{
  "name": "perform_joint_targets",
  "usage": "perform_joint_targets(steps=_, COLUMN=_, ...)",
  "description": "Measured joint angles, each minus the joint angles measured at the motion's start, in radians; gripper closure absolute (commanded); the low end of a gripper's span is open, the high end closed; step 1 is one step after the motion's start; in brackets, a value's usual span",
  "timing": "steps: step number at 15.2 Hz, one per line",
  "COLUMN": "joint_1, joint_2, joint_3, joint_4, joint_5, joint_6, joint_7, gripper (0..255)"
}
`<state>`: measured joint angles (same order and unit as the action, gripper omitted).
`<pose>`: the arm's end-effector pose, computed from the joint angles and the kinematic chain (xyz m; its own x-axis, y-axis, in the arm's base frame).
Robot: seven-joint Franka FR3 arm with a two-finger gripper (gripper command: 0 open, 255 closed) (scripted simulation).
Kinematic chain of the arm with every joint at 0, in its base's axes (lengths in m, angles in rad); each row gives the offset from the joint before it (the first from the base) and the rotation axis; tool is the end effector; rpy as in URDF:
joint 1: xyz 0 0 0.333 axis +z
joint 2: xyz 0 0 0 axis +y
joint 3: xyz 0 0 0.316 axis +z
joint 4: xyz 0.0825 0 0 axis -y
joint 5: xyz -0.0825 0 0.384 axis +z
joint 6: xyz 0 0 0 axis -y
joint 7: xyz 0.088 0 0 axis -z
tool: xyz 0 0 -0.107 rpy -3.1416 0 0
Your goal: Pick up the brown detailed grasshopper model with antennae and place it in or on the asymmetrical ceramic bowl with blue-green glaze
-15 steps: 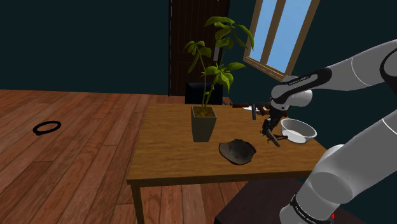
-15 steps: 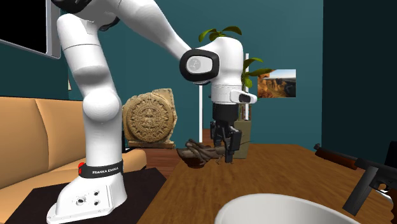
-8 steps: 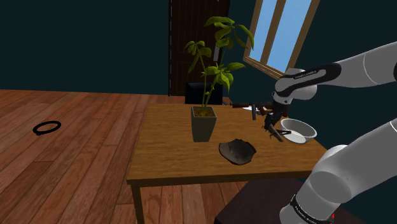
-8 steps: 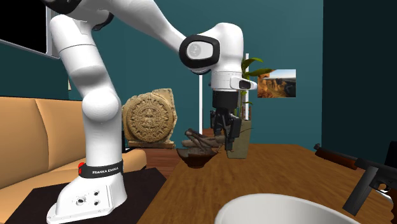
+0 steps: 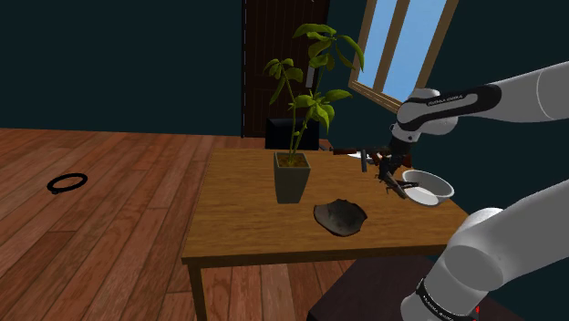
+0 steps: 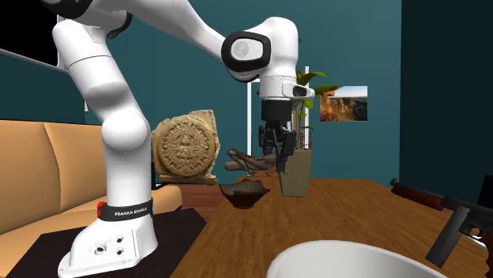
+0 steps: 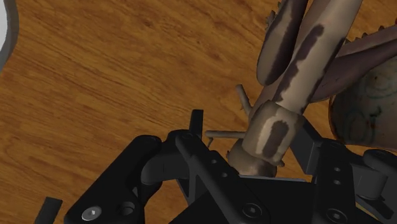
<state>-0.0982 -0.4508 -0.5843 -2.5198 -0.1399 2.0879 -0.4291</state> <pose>0.3148 -0.2634 0.4063 0.9914 -0.1295 0.0204 -0.1259 -0.9839 -0.1267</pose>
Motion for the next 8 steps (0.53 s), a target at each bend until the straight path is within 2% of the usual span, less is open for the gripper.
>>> perform_joint_targets(steps=8, joint_1=0.065, joint_2=-0.08, joint_3=0.167, joint_4=-0.105, joint_5=0.047, joint_6=0.028, joint_7=0.208, gripper=255)
